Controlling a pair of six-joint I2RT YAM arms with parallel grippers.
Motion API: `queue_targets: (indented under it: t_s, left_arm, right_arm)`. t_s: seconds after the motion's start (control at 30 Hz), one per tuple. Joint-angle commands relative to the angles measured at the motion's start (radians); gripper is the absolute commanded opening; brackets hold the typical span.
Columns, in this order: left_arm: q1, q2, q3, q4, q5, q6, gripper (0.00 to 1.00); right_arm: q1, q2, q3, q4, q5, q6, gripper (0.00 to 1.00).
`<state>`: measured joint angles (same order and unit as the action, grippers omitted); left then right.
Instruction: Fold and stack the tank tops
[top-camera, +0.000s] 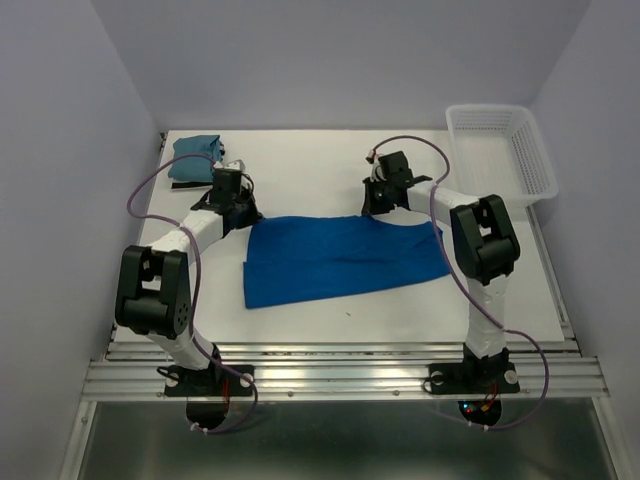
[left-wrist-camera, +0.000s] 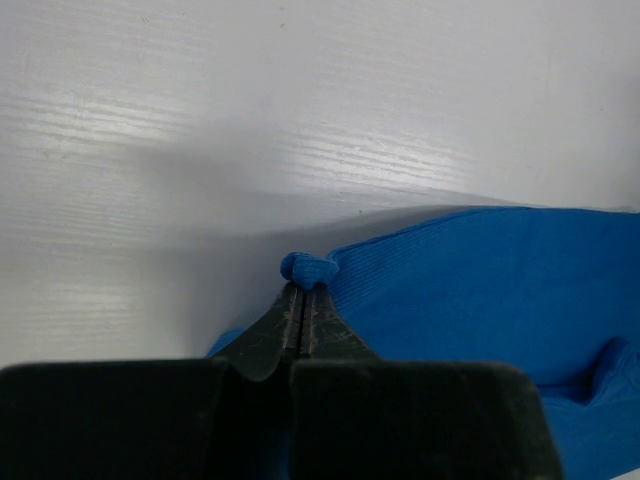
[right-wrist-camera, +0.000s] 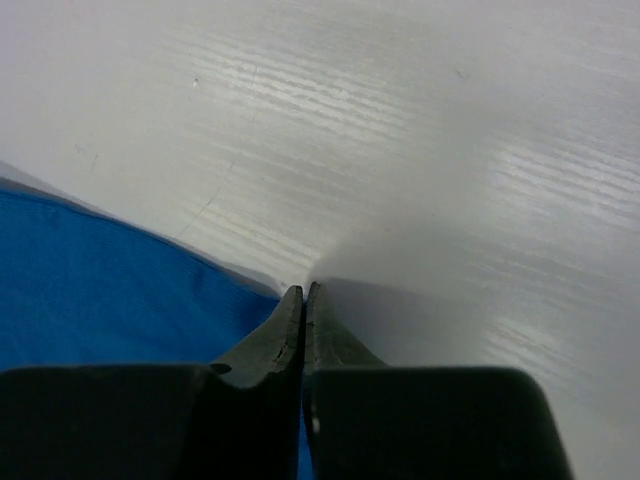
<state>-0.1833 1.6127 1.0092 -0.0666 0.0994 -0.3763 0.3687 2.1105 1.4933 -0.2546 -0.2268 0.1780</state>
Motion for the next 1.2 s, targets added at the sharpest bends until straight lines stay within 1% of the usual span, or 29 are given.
queue_targets:
  t_s: [0.0, 0.1, 0.13, 0.2, 0.23, 0.27, 0.33, 0.43, 0.47, 0.6, 0.7, 0.8, 1.0, 1.17]
  left_arm:
    - [-0.005, -0.083, -0.036, 0.037, -0.018, -0.004, 0.00]
    - [-0.011, -0.117, -0.063, 0.045, -0.012, -0.012, 0.00]
    - [-0.019, -0.128, -0.078, 0.045, -0.015, -0.016, 0.00]
    - [-0.033, -0.157, -0.099, 0.048, -0.029, -0.027, 0.00]
    - [-0.042, -0.169, -0.118, 0.050, -0.044, -0.042, 0.00]
    - [-0.047, -0.190, -0.141, 0.050, -0.047, -0.049, 0.00]
    - [-0.062, -0.218, -0.165, 0.047, -0.073, -0.071, 0.00]
    - [-0.079, -0.279, -0.227, 0.048, -0.089, -0.105, 0.00]
    - [-0.088, -0.309, -0.242, 0.050, -0.142, -0.131, 0.00]
    - [-0.110, -0.381, -0.351, 0.056, -0.214, -0.222, 0.00]
    - [-0.116, -0.445, -0.408, 0.057, -0.262, -0.288, 0.00]
    - [-0.122, -0.526, -0.487, 0.059, -0.276, -0.329, 0.00]
    - [-0.123, -0.690, -0.557, 0.059, -0.288, -0.363, 0.00]
    - [-0.123, -0.741, -0.595, 0.048, -0.262, -0.378, 0.00]
  right_arm:
    - [0.010, -0.137, -0.056, 0.072, -0.031, -0.015, 0.01]
    - [0.010, -0.222, -0.119, 0.113, -0.032, -0.015, 0.01]
    - [0.010, -0.278, -0.167, 0.133, -0.034, -0.011, 0.01]
    - [0.010, -0.337, -0.220, 0.147, -0.031, 0.004, 0.01]
    - [0.010, -0.396, -0.285, 0.172, -0.031, 0.018, 0.01]
    - [0.010, -0.424, -0.315, 0.179, -0.032, 0.028, 0.01]
    - [0.010, -0.493, -0.391, 0.187, -0.037, 0.031, 0.01]
    - [0.010, -0.549, -0.452, 0.173, -0.029, 0.037, 0.01]
    - [0.010, -0.584, -0.488, 0.173, -0.029, 0.041, 0.01]
    - [0.010, -0.662, -0.577, 0.189, -0.052, 0.064, 0.01]
    - [0.010, -0.695, -0.607, 0.184, -0.055, 0.067, 0.01]
    - [0.010, -0.727, -0.657, 0.187, -0.055, 0.077, 0.01]
    - [0.019, -0.762, -0.715, 0.193, -0.048, 0.089, 0.01]
    - [0.019, -0.770, -0.754, 0.215, -0.057, 0.098, 0.03]
